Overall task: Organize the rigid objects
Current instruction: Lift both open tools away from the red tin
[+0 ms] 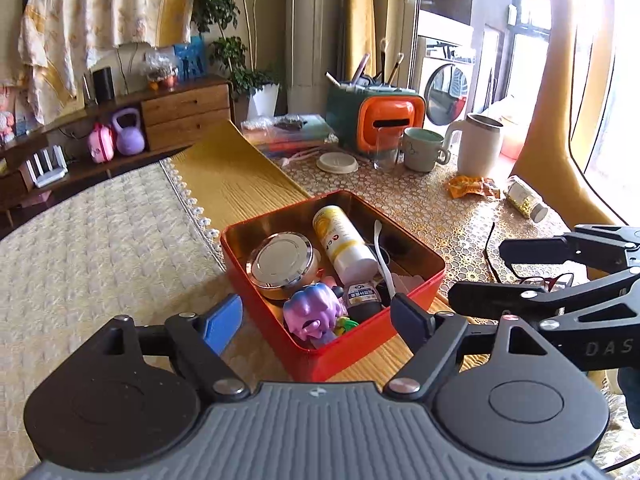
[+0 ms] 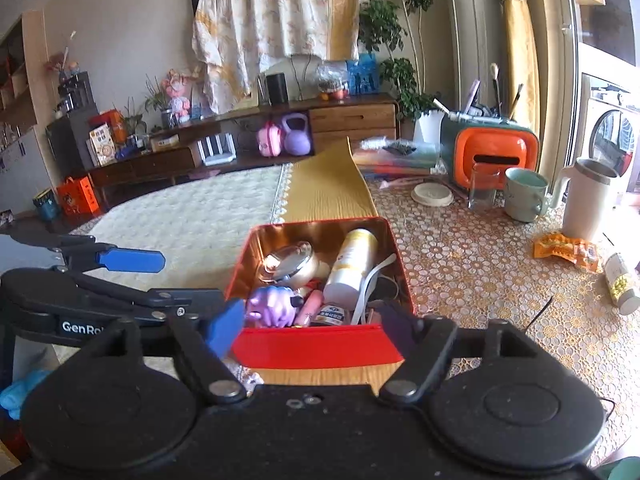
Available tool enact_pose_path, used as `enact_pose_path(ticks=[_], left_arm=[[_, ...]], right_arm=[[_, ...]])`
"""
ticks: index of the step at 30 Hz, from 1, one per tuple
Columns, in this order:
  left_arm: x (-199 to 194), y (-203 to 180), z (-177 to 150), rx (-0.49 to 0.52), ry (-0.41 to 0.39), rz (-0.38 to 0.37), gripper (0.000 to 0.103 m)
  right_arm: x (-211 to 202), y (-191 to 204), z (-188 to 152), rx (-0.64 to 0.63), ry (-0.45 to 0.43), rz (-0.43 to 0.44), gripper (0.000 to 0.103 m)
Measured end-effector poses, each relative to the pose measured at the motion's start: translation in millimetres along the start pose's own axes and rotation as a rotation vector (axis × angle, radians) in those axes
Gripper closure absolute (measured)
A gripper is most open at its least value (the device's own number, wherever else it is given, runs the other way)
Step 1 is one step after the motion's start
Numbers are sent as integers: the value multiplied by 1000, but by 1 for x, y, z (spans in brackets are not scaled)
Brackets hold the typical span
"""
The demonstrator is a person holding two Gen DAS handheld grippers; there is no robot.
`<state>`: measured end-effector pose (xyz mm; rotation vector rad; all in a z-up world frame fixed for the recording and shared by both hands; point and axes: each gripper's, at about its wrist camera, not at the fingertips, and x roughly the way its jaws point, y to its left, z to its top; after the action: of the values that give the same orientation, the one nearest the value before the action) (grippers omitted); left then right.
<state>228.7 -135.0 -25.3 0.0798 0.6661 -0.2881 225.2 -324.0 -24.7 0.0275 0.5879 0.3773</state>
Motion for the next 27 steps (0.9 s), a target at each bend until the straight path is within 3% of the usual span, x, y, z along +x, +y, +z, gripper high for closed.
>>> enact_pose_path(ticks=[14, 16, 18, 27], left_arm=[[-43, -3, -10, -59, -50, -23, 18], [-47, -5, -12, -60, -49, -19, 11], [-51, -6, -14, -65, -67, -11, 2], [-45, -10, -15, -123, -51, 1, 0]], right_arm=[[-32, 5, -8, 45, -53, 7, 4], [-36, 6, -11, 48, -55, 9, 1], [-40, 6, -12, 53, -58, 19, 1], [-51, -4, -14, 79, -65, 31, 0]])
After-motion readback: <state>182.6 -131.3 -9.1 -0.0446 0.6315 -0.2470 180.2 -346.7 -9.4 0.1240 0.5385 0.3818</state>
